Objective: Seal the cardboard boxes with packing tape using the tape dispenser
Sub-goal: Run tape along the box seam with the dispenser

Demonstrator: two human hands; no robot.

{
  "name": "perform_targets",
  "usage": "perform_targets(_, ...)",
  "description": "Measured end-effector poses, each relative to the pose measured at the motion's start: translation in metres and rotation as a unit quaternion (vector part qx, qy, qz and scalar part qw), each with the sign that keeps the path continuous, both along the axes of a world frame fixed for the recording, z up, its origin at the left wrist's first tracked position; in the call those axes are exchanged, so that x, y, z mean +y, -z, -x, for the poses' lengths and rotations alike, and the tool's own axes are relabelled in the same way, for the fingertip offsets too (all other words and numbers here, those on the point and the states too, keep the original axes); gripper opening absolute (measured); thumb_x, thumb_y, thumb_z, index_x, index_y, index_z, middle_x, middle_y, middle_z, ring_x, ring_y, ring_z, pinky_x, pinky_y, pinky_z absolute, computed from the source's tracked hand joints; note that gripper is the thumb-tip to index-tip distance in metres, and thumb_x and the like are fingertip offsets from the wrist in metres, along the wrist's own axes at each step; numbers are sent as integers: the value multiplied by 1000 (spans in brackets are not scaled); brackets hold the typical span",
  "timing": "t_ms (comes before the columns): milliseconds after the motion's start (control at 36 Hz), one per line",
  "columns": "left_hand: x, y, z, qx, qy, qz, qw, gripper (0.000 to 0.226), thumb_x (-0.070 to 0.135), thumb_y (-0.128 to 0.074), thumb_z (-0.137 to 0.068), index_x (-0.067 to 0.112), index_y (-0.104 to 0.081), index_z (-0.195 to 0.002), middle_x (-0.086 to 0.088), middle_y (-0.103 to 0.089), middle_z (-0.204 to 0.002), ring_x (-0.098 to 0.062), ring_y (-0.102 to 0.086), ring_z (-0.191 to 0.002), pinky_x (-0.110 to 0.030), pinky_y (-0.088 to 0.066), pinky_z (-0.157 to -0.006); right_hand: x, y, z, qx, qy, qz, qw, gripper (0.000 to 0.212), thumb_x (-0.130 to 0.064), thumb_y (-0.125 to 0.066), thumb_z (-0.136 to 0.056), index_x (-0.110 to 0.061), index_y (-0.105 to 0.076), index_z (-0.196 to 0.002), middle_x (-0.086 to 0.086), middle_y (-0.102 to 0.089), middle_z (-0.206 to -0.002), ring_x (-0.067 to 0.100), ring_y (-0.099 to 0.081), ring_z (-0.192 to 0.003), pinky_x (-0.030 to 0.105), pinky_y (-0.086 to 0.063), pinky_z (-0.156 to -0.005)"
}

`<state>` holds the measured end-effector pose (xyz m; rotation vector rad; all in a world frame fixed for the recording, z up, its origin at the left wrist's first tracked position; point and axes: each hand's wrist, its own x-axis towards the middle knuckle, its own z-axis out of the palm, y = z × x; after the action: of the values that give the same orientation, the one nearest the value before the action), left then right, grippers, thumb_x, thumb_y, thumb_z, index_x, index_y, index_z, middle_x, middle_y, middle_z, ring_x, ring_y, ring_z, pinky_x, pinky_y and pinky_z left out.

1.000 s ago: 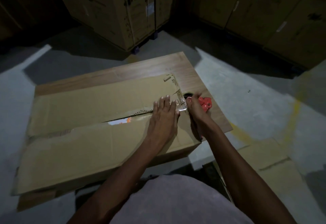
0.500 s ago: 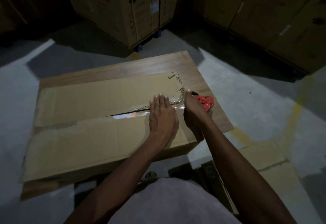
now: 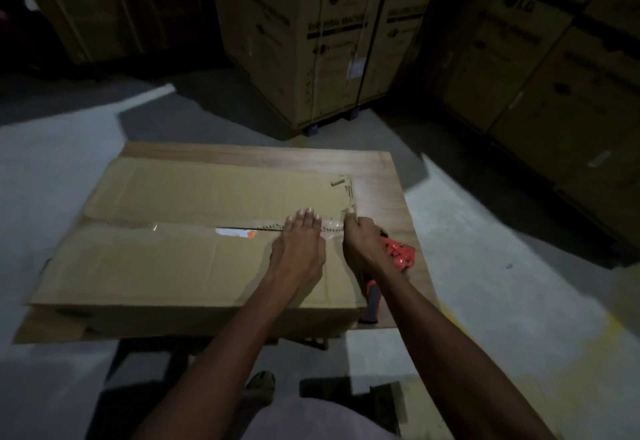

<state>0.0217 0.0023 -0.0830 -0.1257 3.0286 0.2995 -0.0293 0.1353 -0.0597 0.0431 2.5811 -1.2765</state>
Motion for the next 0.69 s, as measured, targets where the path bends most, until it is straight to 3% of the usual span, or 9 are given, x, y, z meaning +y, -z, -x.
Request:
perform_targets(83,1,0,-1,20,-3,-2,1000,56,29,-23,-110,8,-15,-161,-12,-12,-169,-25,-9,-157,-38,-2,-126,1,3,0,6,-10,5,1000,68,-57,-32,-110,-8,-71,-82,11,-71,-76,29,-67,-75,34,-50,-66)
perform_targets(139,1,-2,-3,24,-7,-13,1000,55,29,-24,-111,9,-15,-161,-11,-12,-170,-24,-8,-157,-37,-1,-126,2,4,1,6,-27,-2,1000,62,-66,-48,-99,-13,-71,-76,3,-70,-67,18,-64,-61,27,-48,-57)
perform_targets(222,1,-7,-4,27,-7,-21,999,55,30,-22,-111,10,-14,-162,-10,-11,-170,-24,-7,-157,-37,-1,-126,5,5,3,9,-55,23,998,47,-58,-63,-97,-19,-68,-70,-5,-65,-55,4,-57,-47,23,-43,-51)
perform_targets(333,2,-9,-8,30,-8,-23,999,55,30,-23,-111,9,-15,-161,-10,-12,-170,-24,-8,-157,-38,-2,-126,6,4,3,17,-23,14,1000,55,-49,-46,-108,-4,-71,-87,15,-72,-79,25,-65,-69,31,-46,-60)
perform_targets(472,8,-6,-13,59,-34,-32,997,54,30,-26,-110,11,-23,-160,-10,-19,-168,-25,-14,-156,-39,-4,-126,0,0,-1,31,0,-22,999,75,-62,-27,-108,-6,-69,-83,12,-69,-78,27,-65,-72,31,-44,-61)
perform_targets(528,7,-4,-16,73,-66,-25,995,54,30,-29,-108,11,-27,-159,-12,-24,-167,-27,-19,-155,-40,-7,-125,-1,-4,-5,27,-14,-87,996,80,-77,-36,-97,-4,-71,-105,12,-73,-90,30,-69,-83,35,-52,-71)
perform_targets(583,4,-3,-15,70,-93,-21,993,56,30,-32,-107,9,-26,-159,-13,-24,-166,-27,-20,-154,-40,-8,-125,0,-7,-12,21,-13,-164,986,103,-83,-44,-89,2,-47,-147,14,-72,-113,34,-68,-106,41,-52,-88)
perform_targets(611,3,-1,-14,64,-98,-23,993,57,30,-32,-107,9,-24,-159,-13,-23,-167,-27,-19,-155,-39,-7,-125,0,-7,-16,29,-6,-190,981,107,-83,-46,-90,3,-39,-152,15,-69,-121,35,-65,-111,42,-50,-91)
perform_targets(694,3,1,-9,49,-95,-31,994,57,28,-28,-108,8,-20,-160,-13,-17,-168,-28,-14,-156,-40,-3,-125,-1,-3,-23,79,3,-203,976,71,-71,-43,-100,-4,-64,-115,15,-70,-108,30,-62,-92,40,-51,-83)
